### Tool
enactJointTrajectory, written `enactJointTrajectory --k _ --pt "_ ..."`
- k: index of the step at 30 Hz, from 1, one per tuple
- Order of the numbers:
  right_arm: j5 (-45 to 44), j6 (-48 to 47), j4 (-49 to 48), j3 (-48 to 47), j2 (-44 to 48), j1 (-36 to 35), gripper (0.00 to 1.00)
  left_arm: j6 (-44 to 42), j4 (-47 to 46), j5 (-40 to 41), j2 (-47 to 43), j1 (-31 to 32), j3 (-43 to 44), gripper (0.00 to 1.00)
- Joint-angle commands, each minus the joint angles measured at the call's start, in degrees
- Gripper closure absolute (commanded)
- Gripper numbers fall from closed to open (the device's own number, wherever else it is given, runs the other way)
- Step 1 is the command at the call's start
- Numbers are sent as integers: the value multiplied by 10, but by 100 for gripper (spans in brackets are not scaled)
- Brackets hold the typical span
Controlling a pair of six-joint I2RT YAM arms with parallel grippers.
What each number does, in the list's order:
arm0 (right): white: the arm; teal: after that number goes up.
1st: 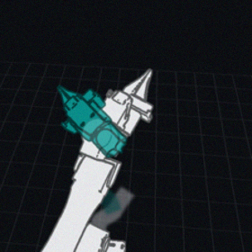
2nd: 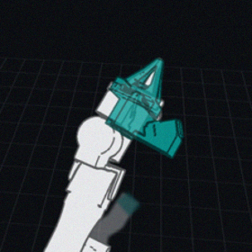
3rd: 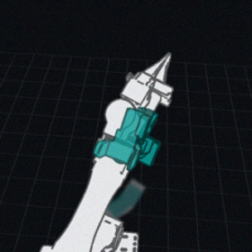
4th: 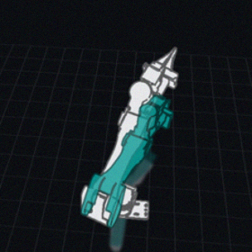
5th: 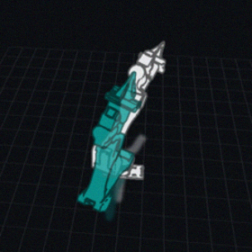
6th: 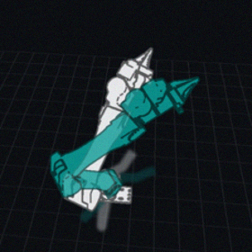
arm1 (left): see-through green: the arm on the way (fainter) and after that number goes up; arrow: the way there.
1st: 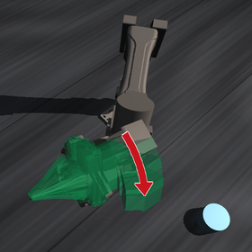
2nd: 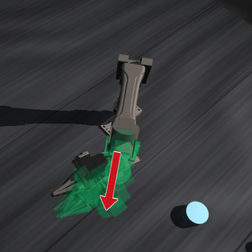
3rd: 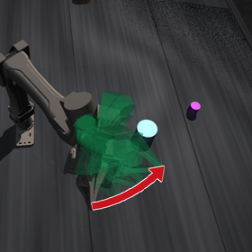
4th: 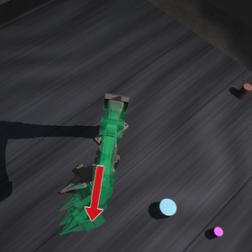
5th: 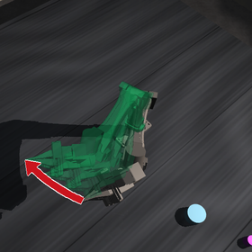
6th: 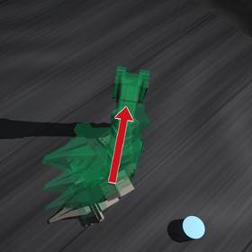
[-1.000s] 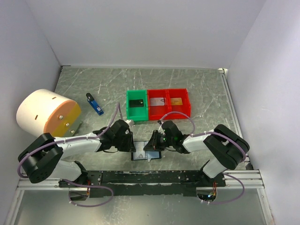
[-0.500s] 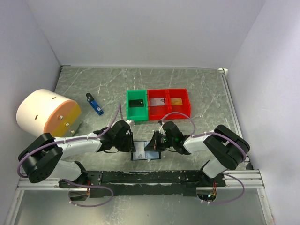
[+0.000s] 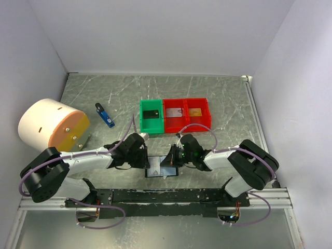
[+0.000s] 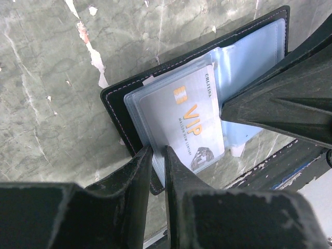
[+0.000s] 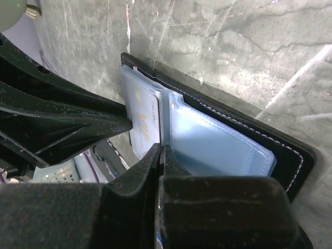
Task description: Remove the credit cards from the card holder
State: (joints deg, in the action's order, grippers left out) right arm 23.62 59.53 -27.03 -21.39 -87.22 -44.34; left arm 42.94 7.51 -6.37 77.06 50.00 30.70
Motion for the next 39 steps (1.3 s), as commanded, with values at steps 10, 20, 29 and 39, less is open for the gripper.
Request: enactJointTrajectory --k 10,20,29,39 --pt "33 -7 -19 -11 -31 1 76 -8 19 22 19 5 9 74" --pt "41 5 -56 -5 -48 1 96 -10 21 24 27 6 12 75" --pt "27 -18 -20 8 0 16 100 -12 37 41 23 6 16 75" --pt "34 -17 -17 13 10 26 91 -13 36 37 19 7 16 75"
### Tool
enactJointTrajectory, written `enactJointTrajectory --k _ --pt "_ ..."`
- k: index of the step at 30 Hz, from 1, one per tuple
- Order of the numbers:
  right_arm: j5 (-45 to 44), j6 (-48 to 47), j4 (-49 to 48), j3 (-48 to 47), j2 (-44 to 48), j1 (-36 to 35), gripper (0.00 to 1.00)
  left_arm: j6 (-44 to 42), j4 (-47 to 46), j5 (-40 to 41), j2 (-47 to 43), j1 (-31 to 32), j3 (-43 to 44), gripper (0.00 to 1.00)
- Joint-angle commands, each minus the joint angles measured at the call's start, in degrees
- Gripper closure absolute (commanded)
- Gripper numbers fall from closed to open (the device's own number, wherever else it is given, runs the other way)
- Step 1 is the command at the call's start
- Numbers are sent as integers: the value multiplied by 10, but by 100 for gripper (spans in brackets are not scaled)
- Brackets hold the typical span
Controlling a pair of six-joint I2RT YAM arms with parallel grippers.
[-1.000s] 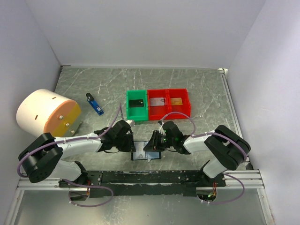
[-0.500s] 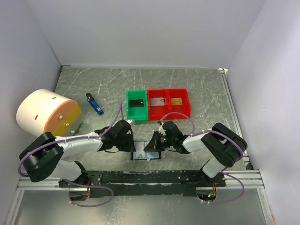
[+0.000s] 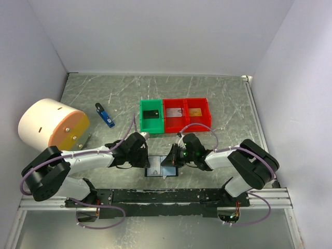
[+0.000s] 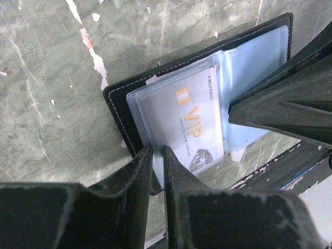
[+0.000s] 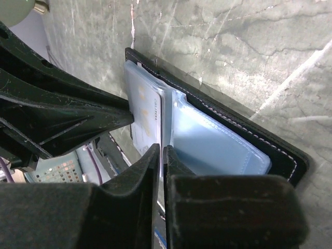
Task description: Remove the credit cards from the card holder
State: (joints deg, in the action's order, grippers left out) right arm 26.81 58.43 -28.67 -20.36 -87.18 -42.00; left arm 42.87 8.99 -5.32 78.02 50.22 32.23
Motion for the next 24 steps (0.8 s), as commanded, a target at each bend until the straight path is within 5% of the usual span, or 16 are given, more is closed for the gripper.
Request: enactJointTrajectory --k 1,10,17,24 --pt "4 -6 -1 0 7 3 86 -12 13 21 8 5 -1 74" --pt "5 4 -18 -14 -35 -12 76 -10 -24 -18 23 10 -3 71" --pt "22 37 -92 4 -51 -13 85 -6 -55 -44 27 13 -13 70" --pt "-1 23 -50 2 -22 -13 93 -11 -62 -61 35 19 -12 67"
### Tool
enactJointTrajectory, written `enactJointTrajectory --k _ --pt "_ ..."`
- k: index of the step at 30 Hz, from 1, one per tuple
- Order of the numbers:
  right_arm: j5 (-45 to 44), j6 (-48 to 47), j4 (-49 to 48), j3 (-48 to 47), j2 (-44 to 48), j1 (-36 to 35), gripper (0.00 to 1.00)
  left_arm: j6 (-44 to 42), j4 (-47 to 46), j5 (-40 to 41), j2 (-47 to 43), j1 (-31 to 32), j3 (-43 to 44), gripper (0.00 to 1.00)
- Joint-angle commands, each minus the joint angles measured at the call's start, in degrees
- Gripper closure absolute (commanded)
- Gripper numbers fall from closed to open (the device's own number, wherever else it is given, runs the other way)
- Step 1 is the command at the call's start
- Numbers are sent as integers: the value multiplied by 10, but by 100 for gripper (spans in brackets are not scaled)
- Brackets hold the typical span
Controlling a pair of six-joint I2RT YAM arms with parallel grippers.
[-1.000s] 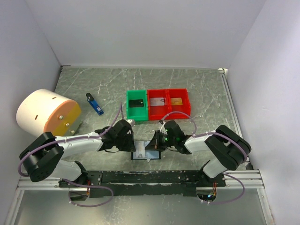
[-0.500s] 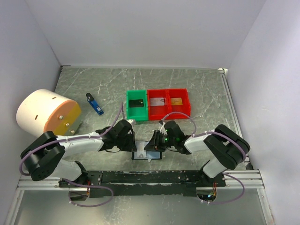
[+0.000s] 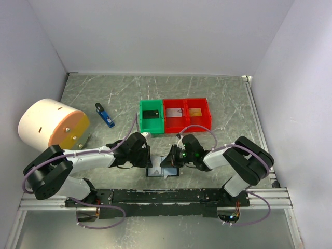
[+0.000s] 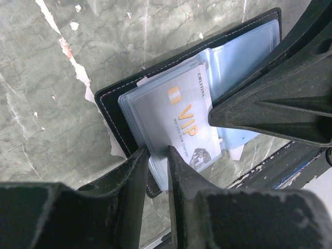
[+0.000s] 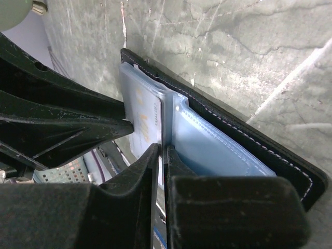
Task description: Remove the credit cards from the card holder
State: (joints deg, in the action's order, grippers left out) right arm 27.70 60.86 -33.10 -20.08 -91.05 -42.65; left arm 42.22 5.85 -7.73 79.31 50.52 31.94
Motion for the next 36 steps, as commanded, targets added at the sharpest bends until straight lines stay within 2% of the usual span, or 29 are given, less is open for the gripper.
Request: enactJointTrajectory --k 1,3,8,15,20,29,36 --pt "-12 -3 0 -3 21 -6 93 -3 -32 -38 20 17 -10 67" --pt "-10 -8 7 -5 27 -6 92 1 -36 -37 15 18 -10 68" --pt "-4 -9 10 -5 34 -6 82 5 -26 -21 8 19 -2 74" --pt "18 -15 3 -10 28 -9 80 5 -27 -23 21 25 3 85" --pt "-37 -48 102 -40 35 -21 79 6 -31 -22 33 32 11 89" --pt "-54 -56 111 -31 76 -23 99 5 -16 -4 48 39 20 93" --pt "-69 -64 132 -22 108 -19 100 8 29 43 36 40 23 93"
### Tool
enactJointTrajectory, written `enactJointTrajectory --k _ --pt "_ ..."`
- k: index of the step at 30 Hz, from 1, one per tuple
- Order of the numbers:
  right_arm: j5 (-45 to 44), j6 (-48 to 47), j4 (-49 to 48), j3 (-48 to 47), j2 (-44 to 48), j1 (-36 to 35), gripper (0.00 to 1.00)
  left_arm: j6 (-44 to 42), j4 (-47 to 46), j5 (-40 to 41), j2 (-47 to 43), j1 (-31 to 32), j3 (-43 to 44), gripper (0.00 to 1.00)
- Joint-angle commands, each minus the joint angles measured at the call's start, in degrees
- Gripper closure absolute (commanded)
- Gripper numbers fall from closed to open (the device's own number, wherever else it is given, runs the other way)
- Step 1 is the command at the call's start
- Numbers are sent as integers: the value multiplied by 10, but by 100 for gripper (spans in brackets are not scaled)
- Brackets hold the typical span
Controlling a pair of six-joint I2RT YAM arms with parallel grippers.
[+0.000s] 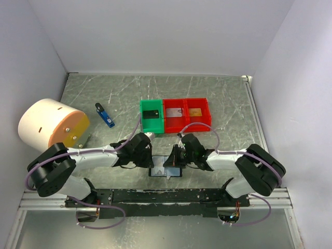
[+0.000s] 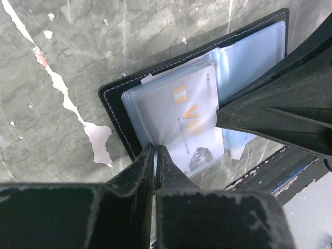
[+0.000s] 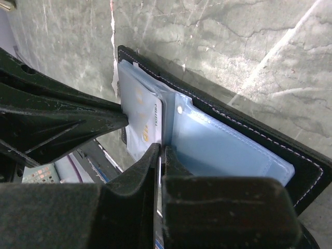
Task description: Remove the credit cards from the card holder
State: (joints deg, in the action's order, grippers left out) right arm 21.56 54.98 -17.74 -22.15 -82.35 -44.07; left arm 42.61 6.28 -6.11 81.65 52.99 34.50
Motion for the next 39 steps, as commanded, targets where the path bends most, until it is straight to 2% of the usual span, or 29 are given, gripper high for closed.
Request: enactJointTrajectory --k 1,13,17,21,25,31,34,36,39 --pt "-6 -8 -19 0 25 -3 100 4 28 31 8 16 -3 92" --pt "33 -25 -13 26 54 33 100 6 38 42 -6 15 -10 93" --pt "47 -13 -31 23 28 33 83 5 32 36 -5 15 -9 93" --pt "48 -2 -51 21 -6 29 76 4 34 36 -3 15 -8 93" --pt "38 7 -64 13 -33 19 73 5 32 34 -5 15 -9 93" --pt "32 10 -72 -8 -63 -1 73 3 29 28 1 16 -5 93" --pt "-20 -2 -12 -35 -61 -18 75 3 26 25 5 16 -3 93" --pt "-69 -21 49 -59 -56 -31 86 2 28 28 7 16 -1 93" --pt "-92 -27 65 -57 -36 -34 99 -1 38 37 10 16 4 93"
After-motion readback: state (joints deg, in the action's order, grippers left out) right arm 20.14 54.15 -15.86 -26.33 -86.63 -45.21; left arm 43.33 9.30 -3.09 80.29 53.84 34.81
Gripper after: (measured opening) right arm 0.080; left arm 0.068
